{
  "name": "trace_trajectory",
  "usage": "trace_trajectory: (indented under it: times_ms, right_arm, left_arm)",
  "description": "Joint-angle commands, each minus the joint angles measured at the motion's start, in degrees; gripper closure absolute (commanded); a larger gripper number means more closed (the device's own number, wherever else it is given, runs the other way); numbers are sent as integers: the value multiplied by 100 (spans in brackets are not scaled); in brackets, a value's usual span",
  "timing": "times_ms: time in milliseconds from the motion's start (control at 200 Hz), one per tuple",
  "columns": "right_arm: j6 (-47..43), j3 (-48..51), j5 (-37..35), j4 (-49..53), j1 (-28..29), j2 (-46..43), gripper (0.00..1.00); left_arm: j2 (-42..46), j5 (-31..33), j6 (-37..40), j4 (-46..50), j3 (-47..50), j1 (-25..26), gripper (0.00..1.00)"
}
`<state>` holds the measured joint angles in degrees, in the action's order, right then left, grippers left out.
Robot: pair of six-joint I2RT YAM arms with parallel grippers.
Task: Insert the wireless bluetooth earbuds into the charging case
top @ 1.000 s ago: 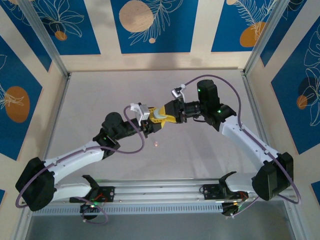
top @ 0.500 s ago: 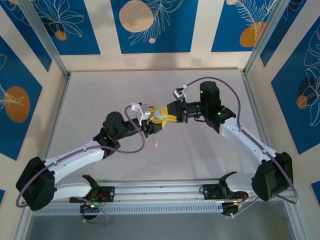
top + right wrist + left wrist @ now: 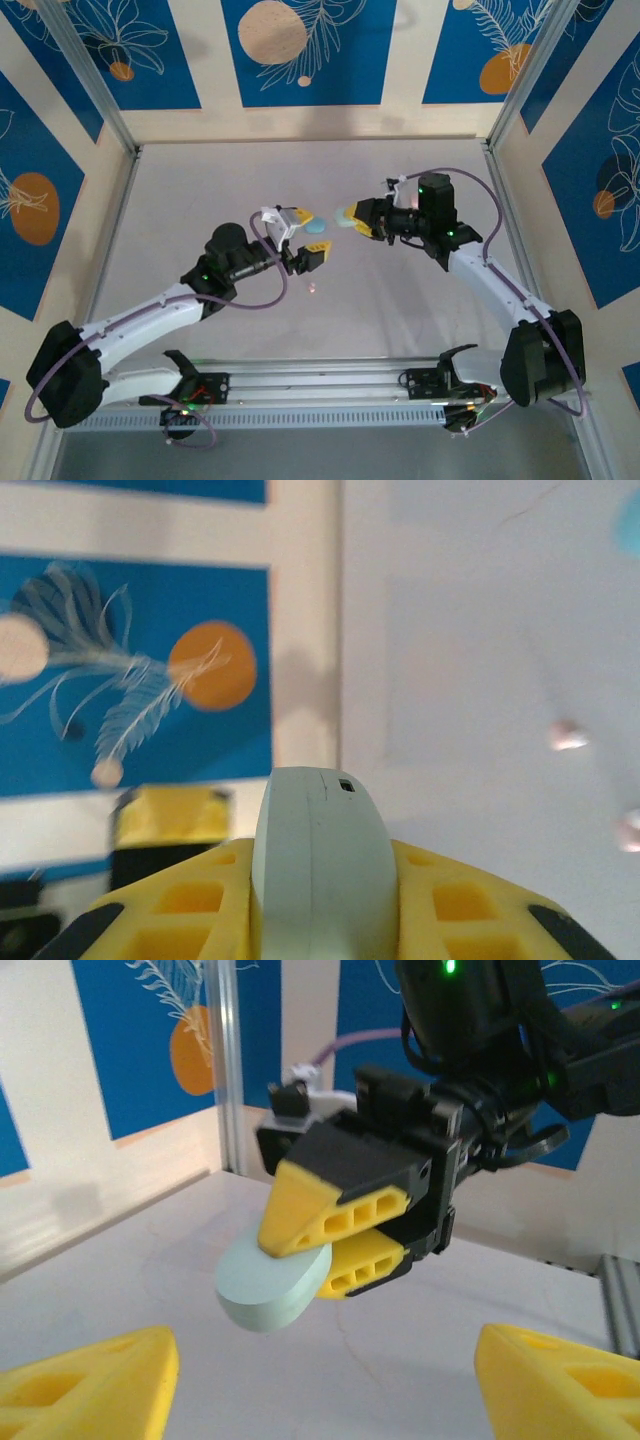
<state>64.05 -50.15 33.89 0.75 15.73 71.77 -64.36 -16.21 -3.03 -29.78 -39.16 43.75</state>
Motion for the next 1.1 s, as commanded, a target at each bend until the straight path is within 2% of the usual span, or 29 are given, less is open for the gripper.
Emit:
trace_trajectory:
  times_ms: [0,185,385,640,925,1020,1095]
  right_arm:
    - [-262,215,-784,255,-210,313,84]
    - [-635,-59,-840,298,-255,1387,83]
    - [-1091,-901,-1074,589,-146,2602,82]
    - [-1125,-1835,-1353,732,38,3946,81]
    - [-1128,-2101,-1264,424,168,4597,79]
    - [-1142,-2014,-1244,411,168,4614,75]
    - [-1192,-1926,-1267,458,168,4548,67]
  left_arm:
    - [314,548,101,304,7,46,21]
    - [646,1212,57,1402,-328,33,15]
    - [834,1399,65,2361,-716,20,11]
    - [1338,1699,108,2463,-473,21,9]
    - [1527,1869,162,2539,-373,23,8]
    - [1499,1876,162,2515,-356,23,8]
    - [1462,1861,162,2463,-340,21,8]
